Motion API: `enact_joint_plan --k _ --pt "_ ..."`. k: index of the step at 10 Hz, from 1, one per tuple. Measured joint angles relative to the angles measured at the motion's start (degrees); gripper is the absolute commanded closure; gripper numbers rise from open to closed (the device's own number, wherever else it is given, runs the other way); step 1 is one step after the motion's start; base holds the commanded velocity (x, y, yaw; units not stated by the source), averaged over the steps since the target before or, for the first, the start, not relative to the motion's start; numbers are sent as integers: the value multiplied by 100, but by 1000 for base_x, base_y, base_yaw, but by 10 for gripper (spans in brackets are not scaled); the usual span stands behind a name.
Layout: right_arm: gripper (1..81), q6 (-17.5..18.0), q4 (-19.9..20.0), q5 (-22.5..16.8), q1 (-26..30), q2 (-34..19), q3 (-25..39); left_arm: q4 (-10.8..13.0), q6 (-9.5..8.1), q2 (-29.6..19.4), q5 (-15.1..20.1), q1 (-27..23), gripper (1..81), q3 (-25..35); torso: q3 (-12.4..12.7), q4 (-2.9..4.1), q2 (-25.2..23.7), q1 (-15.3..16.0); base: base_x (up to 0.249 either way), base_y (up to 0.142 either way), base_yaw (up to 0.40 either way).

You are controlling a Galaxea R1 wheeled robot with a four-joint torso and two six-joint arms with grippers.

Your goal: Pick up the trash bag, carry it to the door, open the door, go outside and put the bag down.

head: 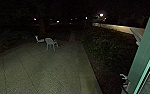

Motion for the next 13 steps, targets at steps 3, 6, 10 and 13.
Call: enact_joint_plan --k 3,6,10,13 --pt "10 0 -1 0 2 11 0 0 -2 6 2 0 811 10 0 0 0 0 121 74 0" --pt "10 2 -6 -2 16 17 0 0 0 -5 0 -13 811 5 -2 0 0 3 101 21 0" --pt "10 -2 -6 1 63 13 0 -2 -2 -7 -9 -33 811 5 -2 0 2 8 18 0 0" --pt "10 5 -4 -22 -2 0 0 -5 -2 -28 16 6 811 5 9 30 0 3 0 0 0"
